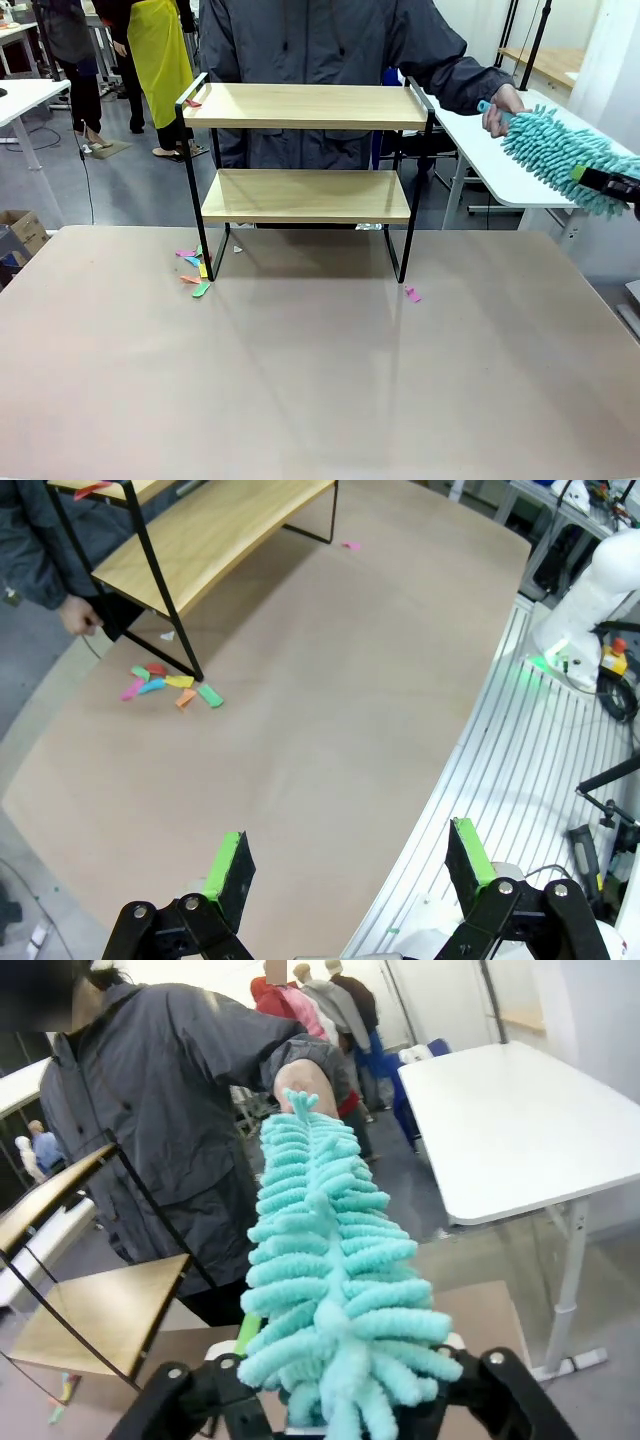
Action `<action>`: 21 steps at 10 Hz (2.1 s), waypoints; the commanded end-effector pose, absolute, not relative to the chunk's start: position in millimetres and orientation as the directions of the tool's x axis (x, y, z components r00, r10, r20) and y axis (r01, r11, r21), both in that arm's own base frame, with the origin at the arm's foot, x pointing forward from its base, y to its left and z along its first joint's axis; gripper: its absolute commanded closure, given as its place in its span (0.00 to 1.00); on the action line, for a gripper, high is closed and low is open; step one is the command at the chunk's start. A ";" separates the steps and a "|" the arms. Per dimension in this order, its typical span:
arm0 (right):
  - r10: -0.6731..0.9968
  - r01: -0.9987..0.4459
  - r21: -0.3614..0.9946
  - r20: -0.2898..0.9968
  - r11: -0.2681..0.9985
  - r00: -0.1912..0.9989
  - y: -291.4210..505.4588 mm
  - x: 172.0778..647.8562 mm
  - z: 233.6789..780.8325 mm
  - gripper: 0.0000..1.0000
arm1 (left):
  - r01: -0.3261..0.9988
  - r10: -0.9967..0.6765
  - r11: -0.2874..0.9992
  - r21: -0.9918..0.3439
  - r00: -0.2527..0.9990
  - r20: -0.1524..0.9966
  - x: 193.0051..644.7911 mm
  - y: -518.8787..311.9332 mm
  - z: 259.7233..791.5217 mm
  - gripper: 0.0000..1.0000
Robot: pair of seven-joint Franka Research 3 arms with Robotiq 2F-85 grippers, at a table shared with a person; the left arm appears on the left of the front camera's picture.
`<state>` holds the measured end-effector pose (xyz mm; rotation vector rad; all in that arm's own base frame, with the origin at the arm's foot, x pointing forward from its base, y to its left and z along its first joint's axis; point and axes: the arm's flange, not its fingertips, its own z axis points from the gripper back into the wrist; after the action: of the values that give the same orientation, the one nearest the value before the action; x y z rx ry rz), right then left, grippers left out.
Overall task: Clean the shelf.
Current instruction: Hand the Duster back to the human.
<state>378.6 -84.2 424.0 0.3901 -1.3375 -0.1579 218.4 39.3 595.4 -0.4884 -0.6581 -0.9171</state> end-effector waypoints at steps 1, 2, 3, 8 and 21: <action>-0.467 -0.171 0.500 0.861 0.849 0.203 -107.5 360.8 462.8 0.00 | 0.858 -0.561 0.502 -0.109 0.419 0.714 218.3 39.0 596.3 0.00; -0.534 -0.205 0.559 0.828 0.803 0.171 -120.4 350.6 485.8 0.00 | 0.858 -0.561 0.502 -0.109 0.419 0.714 218.3 39.0 596.3 0.00; -0.611 -0.221 0.623 0.781 0.750 0.125 -141.4 344.1 513.2 0.00 | 0.858 -0.561 0.502 -0.109 0.419 0.714 218.3 39.0 596.3 0.00; -0.834 -0.317 0.796 0.551 0.516 0.027 -227.4 307.8 549.9 0.00 | 0.858 -0.561 0.502 -0.109 0.419 0.714 218.3 39.0 596.3 0.00; -0.814 -0.299 0.773 0.581 0.559 -0.017 -217.6 303.1 556.4 0.00 | 0.858 -0.561 0.502 -0.109 0.419 0.714 218.3 39.0 596.3 0.00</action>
<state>303.0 -219.0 555.5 0.9724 -1.5788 -0.5210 218.1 39.0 595.6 -0.4874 -0.6572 -0.9173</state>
